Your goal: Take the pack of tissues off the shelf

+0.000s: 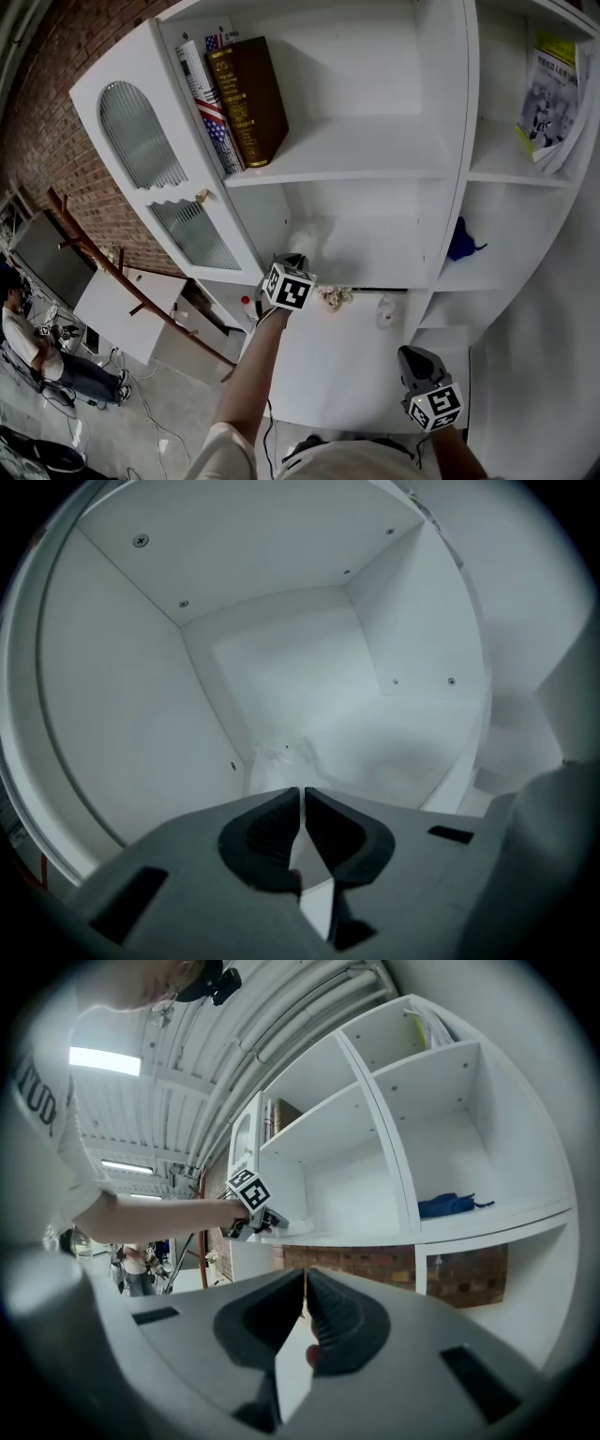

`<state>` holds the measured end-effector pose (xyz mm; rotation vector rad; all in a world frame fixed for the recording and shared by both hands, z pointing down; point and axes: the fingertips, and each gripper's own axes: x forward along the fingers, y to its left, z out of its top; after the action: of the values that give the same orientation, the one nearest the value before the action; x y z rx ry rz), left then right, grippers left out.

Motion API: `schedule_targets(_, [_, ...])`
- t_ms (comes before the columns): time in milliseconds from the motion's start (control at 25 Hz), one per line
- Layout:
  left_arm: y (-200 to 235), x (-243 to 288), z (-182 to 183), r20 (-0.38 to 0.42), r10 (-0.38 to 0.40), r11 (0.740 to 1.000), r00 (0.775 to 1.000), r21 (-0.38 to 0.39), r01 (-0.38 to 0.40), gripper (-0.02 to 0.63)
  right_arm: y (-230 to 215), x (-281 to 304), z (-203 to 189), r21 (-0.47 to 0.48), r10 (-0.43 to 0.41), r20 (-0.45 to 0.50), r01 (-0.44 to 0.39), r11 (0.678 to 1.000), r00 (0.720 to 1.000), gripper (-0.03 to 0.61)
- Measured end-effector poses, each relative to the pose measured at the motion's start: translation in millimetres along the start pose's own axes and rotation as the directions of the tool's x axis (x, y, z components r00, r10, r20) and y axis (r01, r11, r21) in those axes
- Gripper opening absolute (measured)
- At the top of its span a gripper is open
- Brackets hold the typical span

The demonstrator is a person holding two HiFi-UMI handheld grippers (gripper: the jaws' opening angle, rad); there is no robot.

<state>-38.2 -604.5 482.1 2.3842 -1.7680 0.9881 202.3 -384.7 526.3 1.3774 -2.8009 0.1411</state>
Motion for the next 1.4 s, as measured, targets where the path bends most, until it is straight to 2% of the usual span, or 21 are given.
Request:
schedule_targets(200, [-2, -13, 4, 0.067, 0.009, 1.000, 0.998, 0.009, -0.010, 0.034, 2, 2, -2, -0.001, 0.009, -0.006, -0.009, 1.000, 1.000, 0.029])
schedule_targets(480, [-7, -34, 7, 0.151, 0.004, 0.999, 0.989, -0.037, 0.001, 0.031, 4, 1, -1, -0.011, 0.013, -0.011, -0.014, 1.000, 1.000, 0.029])
schedule_targets(1000, [-23, -80, -1, 0.226, -0.017, 0.999, 0.974, -0.035, 0.026, 0.028, 17, -7, -5, -0.008, 0.028, -0.022, -0.028, 1.000, 0.999, 0.029])
schedule_targets(1400, [-28, -136, -19, 0.284, -0.043, 0.999, 0.958, -0.017, 0.050, 0.028, 46, -4, -2, -0.030, 0.057, -0.024, -0.058, 0.998, 0.998, 0.029])
